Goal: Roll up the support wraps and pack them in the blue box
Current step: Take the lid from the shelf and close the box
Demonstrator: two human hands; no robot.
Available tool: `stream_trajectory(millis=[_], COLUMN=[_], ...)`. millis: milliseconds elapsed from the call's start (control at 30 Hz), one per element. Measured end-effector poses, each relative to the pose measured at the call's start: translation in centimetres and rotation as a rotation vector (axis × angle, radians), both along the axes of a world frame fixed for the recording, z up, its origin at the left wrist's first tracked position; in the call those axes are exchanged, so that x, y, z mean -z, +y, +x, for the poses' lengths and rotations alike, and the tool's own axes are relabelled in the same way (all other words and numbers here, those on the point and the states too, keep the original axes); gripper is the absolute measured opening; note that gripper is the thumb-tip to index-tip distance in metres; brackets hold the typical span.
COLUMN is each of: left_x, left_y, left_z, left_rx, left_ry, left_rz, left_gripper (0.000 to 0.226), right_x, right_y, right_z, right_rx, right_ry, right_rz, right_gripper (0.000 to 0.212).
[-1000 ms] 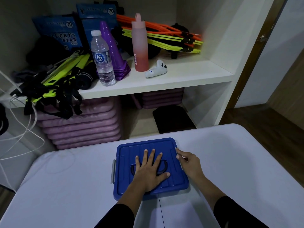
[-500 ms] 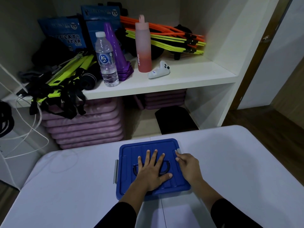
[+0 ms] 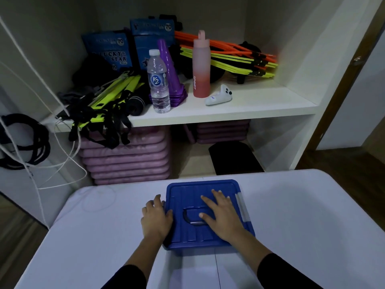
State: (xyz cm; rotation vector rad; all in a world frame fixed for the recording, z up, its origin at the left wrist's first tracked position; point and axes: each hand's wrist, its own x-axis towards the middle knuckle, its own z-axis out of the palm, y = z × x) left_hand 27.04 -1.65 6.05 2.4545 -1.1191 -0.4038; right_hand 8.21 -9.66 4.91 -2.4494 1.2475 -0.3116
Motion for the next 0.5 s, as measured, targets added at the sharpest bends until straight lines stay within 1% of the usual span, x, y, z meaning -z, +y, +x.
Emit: stream_trajectory(millis=[33, 100, 133, 167, 200, 267, 333, 400, 500], left_x=[0.4, 0.86, 0.79, 0.63, 0.46, 0.27, 0.23, 0.15, 0.21], left_y=[0.22, 0.56, 0.69, 0.77, 0.77, 0.48, 0.15, 0.07, 0.18], left_z=[0.29, 0.53, 0.48, 0.42, 0.4, 0.43, 0.43, 0.27, 0.3], left_rx=[-0.019, -0.031, -0.033, -0.042, -0.064, -0.12, -0.15, -0.171, -0.281], left_ry=[0.083, 0.222, 0.264, 0.291, 0.307, 0.305, 0.296, 0.359, 0.545], left_rz=[0.012, 0.007, -0.004, -0.023, -0.042, -0.058, -0.057, -0.096, -0.24], left_gripper=[0.061, 0.059, 0.055, 0.053, 0.052, 0.059, 0.062, 0.05, 0.03], right_x=[0.28, 0.77, 0.96, 1.02, 0.98, 0.79, 0.76, 0.78, 0.79], right_y=[0.22, 0.51, 0.55, 0.55, 0.52, 0.42, 0.42, 0.4, 0.3], right_z=[0.35, 0.63, 0.59, 0.56, 0.54, 0.66, 0.76, 0.77, 0.73], right_rx=[-0.013, -0.013, -0.01, -0.008, -0.008, -0.011, -0.008, -0.006, -0.006], right_ry=[0.013, 0.01, -0.007, -0.029, -0.045, -0.052, -0.057, -0.062, -0.065], right_rz=[0.027, 0.055, 0.068, 0.083, 0.097, 0.109, 0.109, 0.116, 0.127], right_gripper=[0.062, 0.078, 0.086, 0.088, 0.085, 0.067, 0.059, 0.059, 0.059])
